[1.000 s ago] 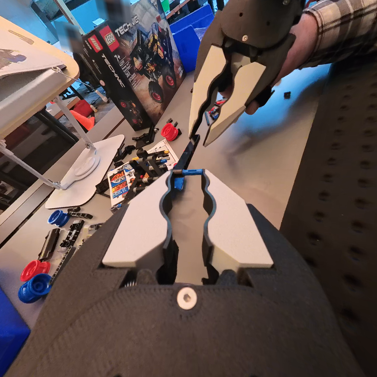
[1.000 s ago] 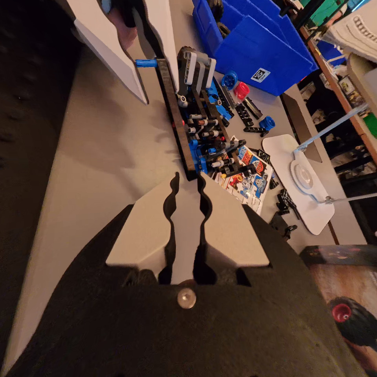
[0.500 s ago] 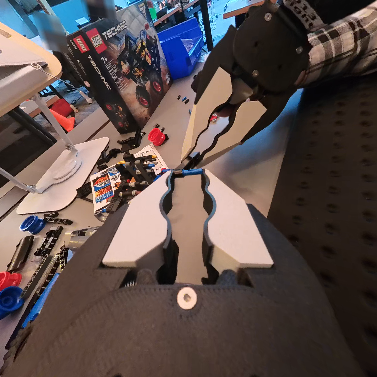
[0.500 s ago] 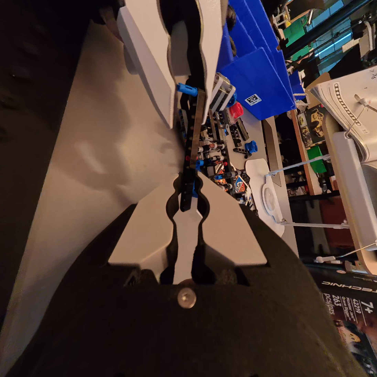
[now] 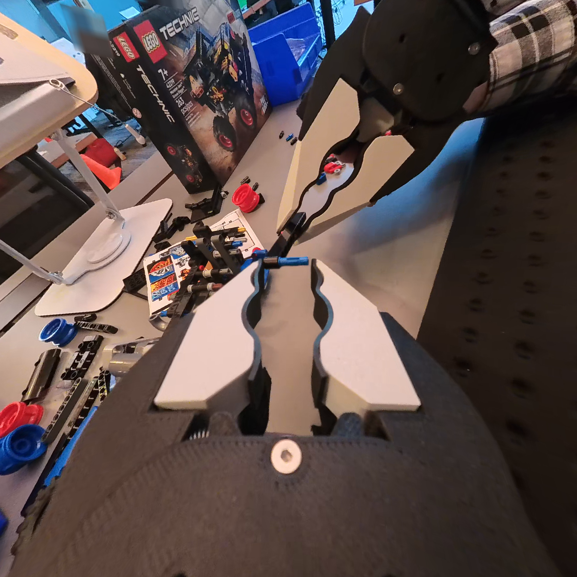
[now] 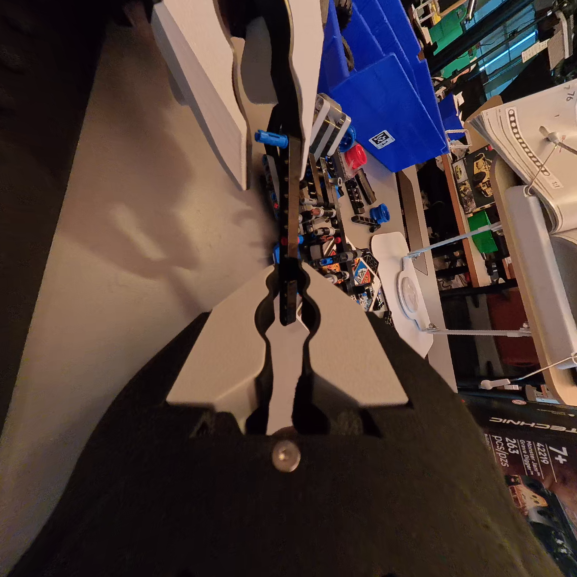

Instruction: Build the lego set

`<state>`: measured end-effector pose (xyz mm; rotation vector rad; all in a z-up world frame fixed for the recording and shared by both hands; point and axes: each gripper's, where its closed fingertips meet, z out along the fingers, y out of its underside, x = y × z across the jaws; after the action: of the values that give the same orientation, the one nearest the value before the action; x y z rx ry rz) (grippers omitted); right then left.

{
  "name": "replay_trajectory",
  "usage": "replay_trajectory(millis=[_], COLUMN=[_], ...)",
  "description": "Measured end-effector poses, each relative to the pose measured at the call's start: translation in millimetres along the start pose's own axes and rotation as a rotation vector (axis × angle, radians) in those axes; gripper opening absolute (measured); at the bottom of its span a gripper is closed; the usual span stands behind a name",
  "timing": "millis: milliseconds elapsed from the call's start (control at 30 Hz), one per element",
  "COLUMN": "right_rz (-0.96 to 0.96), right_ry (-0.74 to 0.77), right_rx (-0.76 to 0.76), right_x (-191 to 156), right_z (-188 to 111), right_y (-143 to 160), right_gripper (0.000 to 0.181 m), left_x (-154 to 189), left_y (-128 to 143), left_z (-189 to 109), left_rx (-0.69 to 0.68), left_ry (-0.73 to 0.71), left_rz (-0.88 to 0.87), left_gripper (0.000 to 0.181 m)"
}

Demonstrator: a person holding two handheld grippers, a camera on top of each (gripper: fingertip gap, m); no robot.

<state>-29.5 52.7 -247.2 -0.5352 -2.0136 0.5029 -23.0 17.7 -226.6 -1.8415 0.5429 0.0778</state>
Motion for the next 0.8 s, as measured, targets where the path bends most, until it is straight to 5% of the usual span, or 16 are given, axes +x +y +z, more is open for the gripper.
replay_trajectory(millis=[800], right_rz=[0.01], right_ry=[-0.005], right_rx=[-0.016], right_x=[1.6], right_z=[0.1], right_y=[5.9], right_gripper=[0.008], left_x=[-2.8], left_y=[-5.5], left_z=[-0.4], left_rx=[0.022], left_ry=[-0.027], left_rz=[0.021], left_gripper=[0.033])
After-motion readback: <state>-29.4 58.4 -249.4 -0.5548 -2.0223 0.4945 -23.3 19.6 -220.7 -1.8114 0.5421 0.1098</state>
